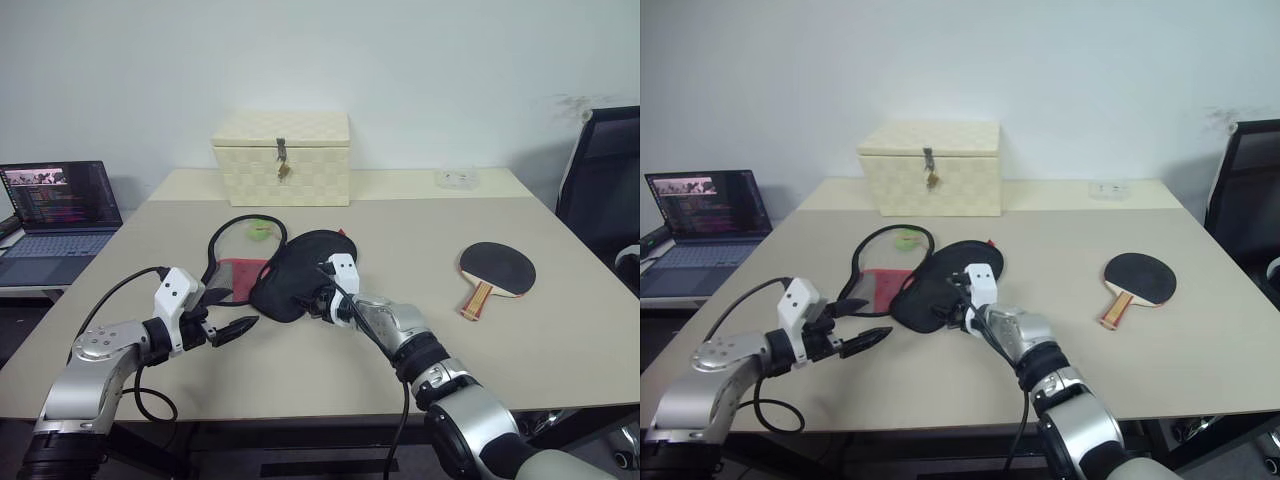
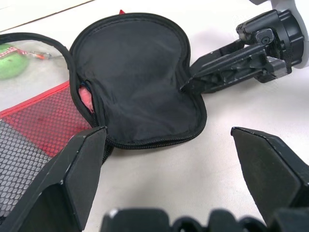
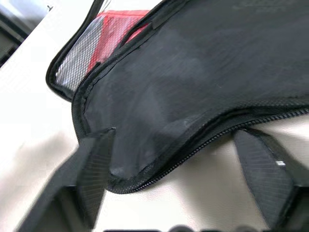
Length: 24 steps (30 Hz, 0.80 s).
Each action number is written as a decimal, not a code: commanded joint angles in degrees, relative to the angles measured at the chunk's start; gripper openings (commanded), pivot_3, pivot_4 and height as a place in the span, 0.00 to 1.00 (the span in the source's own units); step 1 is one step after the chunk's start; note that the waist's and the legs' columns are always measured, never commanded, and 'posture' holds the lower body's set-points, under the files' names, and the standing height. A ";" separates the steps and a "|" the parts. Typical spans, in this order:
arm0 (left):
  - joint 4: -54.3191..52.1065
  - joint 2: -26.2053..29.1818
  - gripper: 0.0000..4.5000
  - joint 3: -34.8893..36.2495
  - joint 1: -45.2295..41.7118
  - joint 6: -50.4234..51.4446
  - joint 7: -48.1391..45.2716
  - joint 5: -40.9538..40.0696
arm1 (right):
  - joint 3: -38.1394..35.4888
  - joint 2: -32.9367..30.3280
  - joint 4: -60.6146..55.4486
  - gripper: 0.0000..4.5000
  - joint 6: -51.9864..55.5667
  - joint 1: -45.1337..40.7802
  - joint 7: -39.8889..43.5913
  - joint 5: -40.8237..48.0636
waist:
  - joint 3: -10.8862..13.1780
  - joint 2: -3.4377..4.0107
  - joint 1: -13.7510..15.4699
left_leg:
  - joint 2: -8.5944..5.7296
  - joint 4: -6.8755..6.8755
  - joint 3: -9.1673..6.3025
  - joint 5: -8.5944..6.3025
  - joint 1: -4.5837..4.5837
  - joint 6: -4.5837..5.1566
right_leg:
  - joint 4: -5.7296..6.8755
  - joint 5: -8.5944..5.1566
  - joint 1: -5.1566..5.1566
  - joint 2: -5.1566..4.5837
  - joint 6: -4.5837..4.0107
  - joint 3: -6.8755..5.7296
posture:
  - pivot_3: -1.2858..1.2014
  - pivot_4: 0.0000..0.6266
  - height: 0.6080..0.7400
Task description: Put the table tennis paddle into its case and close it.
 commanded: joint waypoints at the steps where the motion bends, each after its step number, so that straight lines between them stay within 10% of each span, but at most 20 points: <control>1: -1.22 0.91 1.00 0.70 -1.17 -1.03 -0.14 -0.10 | -1.68 10.87 -1.00 0.55 0.74 -3.50 -0.50 2.40 | 0.00 0.00 0.00 | 0.00 -0.01 0.00 0.00 0.00 0.00 | 0.00 0.00 -0.01 0.00 0.00 0.00 | 0.52 0.24 1.00; 8: -0.93 0.70 1.00 0.29 -1.63 -1.34 -0.23 0.28 | -2.31 11.78 -2.18 0.01 2.99 -3.20 -1.67 4.99 | 0.00 0.00 -0.03 | 0.00 -0.03 0.00 0.00 -0.03 0.00 | -0.02 -0.01 -0.03 0.00 -0.01 0.00 | 0.52 0.24 1.00; 24: -1.30 -0.11 1.00 -0.27 -1.88 -1.28 -0.10 0.12 | -3.12 4.42 -7.83 0.00 9.50 -0.98 -1.41 8.03 | 0.01 0.01 -0.04 | 0.00 -0.04 0.00 0.00 -0.04 0.00 | -0.03 -0.01 -0.04 0.00 -0.01 -0.01 | 0.52 0.24 1.00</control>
